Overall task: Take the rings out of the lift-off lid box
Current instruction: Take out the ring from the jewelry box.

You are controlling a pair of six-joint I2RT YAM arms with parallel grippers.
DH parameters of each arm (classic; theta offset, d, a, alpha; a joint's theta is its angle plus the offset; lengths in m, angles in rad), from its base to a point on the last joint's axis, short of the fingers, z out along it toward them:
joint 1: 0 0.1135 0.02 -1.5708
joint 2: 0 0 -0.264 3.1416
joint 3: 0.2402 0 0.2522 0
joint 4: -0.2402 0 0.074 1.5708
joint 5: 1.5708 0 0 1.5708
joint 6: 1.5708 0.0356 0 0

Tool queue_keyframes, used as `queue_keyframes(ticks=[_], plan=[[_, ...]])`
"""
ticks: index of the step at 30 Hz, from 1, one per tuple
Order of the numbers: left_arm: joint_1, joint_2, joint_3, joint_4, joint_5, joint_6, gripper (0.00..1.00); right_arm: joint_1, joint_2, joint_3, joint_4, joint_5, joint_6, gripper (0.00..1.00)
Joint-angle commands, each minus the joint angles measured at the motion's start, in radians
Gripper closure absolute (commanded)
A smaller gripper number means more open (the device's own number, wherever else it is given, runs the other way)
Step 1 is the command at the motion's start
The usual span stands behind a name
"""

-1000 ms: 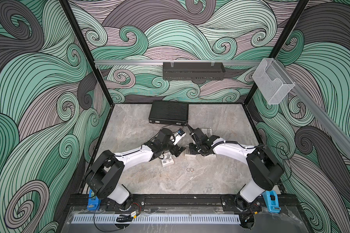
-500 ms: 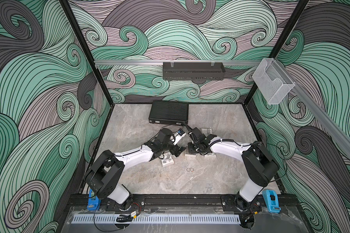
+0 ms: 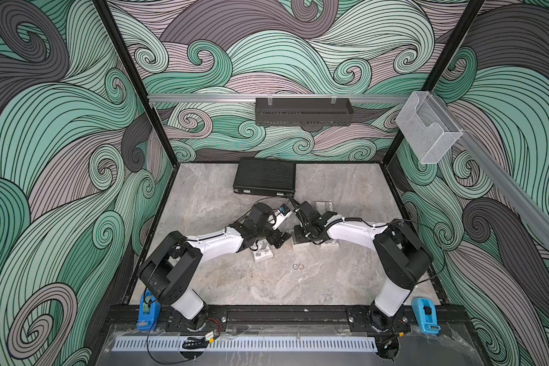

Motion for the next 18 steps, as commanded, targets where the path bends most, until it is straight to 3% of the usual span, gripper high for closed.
queue_keyframes(ticks=[1, 7, 18], plan=[[0.007, 0.022, 0.046, 0.008, 0.015, -0.012, 0.04, 0.005, 0.008, 0.016, -0.013, 0.010, -0.008, 0.94], [0.006, 0.055, 0.067, 0.004, 0.012, -0.015, 0.04, 0.006, -0.003, 0.022, -0.017, 0.003, -0.037, 1.00], [0.006, 0.137, 0.122, -0.024, -0.006, -0.015, 0.04, 0.023, 0.000, 0.036, -0.007, -0.005, -0.056, 1.00]])
